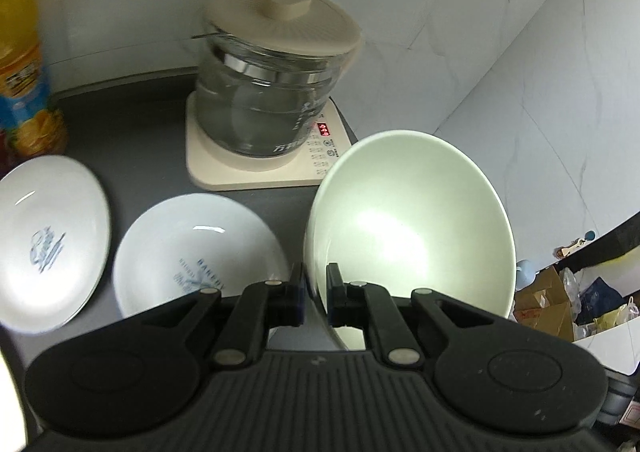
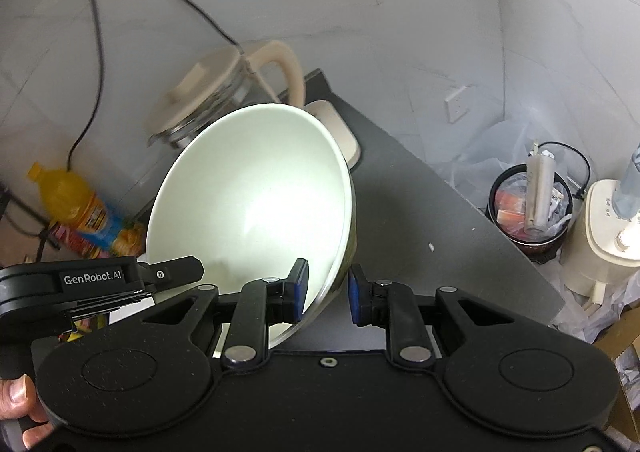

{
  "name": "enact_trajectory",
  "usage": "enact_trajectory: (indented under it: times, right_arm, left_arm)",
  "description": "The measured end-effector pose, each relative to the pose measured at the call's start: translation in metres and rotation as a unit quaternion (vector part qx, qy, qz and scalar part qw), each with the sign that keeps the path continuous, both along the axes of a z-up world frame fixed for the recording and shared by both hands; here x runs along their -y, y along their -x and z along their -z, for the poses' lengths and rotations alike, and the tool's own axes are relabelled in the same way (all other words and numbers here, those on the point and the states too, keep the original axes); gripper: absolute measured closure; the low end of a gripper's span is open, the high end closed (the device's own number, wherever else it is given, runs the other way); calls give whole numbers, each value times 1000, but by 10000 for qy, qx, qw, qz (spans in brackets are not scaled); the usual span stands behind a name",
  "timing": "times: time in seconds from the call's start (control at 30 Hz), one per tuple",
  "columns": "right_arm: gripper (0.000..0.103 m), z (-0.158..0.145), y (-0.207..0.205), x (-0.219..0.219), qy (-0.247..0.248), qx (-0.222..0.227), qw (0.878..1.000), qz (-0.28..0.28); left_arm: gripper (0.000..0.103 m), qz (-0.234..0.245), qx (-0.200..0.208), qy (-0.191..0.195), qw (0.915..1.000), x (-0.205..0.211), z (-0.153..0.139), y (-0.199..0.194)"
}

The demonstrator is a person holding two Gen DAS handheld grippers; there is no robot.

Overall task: Organize plates and bowls
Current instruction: 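Carry the smaller bowl with both grippers and lower it onto the stacked bowls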

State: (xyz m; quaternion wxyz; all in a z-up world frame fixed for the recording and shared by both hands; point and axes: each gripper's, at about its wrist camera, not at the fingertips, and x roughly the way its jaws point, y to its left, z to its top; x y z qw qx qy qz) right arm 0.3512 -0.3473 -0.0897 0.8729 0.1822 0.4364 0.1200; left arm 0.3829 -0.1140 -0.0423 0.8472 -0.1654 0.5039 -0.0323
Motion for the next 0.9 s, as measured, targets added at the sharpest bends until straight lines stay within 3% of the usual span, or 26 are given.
enact_trajectory:
  times: [0.47,0.9]
  right_arm:
    - [81,-14,50,-17,120,92,9971,-741]
    - [80,-6,80,-31,200,-88,9932,-1139]
  left_arm:
    - [94,-394,-67,14,9992,-20,-16,65]
    - [94,-631,-436,50,9970,-32,-14,105]
